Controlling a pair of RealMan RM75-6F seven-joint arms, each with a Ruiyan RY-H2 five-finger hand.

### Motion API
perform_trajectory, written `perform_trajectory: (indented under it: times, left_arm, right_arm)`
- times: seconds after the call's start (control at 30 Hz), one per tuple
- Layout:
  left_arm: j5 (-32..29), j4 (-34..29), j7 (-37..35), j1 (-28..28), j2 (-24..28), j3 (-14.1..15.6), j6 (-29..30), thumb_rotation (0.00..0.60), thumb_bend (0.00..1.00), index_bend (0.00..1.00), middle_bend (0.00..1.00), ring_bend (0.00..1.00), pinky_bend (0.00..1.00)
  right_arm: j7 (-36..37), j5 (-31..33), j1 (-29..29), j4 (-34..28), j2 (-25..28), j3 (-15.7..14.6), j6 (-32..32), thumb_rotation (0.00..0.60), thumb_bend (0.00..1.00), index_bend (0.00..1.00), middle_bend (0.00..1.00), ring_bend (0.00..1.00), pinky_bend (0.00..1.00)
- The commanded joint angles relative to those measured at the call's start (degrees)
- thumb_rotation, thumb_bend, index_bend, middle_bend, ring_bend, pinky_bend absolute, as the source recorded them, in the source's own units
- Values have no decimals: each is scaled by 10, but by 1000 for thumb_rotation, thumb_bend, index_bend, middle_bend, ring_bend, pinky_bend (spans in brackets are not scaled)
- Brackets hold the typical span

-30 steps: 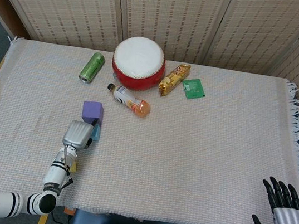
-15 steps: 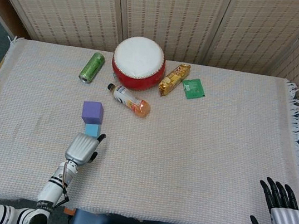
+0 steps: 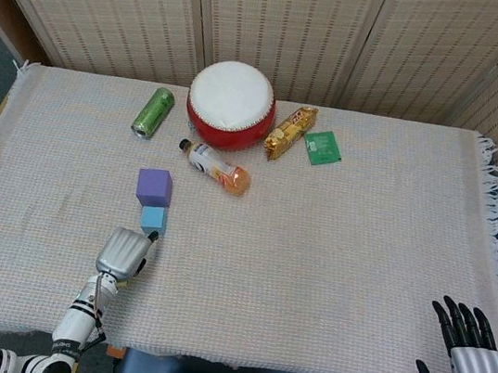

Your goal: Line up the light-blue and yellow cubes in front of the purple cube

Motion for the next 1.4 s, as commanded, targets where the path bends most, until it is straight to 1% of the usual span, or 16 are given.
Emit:
perform_trajectory:
  times: [0.03,0.2,0.33,0.47,0.9,1.4]
  left_arm:
    - [-21,-3,16,-3,4,-3,-11,600,394,288,1000,1000,1000]
    - [-59,-1,17,-12,2,-16,-37,600,395,262,1000,1000,1000]
    - [-71,2,16,-18,2,-17,-49,600,396,214,1000,1000,1000]
    - [-79,4,13,-23,0,-24,-52,600,394,190,1000,1000,1000]
    - [-92,4,12,-29,8,-24,-46,600,396,196,1000,1000,1000]
    - [-113,24,8,-40,3,-30,-52,600,396,202,1000,1000,1000]
  right_arm:
    - [0,2,1,0,0,1,-2,465,26,0,0,0,0]
    - [-5,4,2,-1,-2,1,-5,465,26,0,0,0,0]
    - [-5,7,2,-1,-2,3,-5,466,26,0,0,0,0]
    - [-5,8,2,-1,-1,3,-7,465,26,0,0,0,0]
    - [-7,10,3,-3,-1,3,-7,465,26,0,0,0,0]
    - [-8,13,3,-4,0,4,-8,464,26,0,0,0,0]
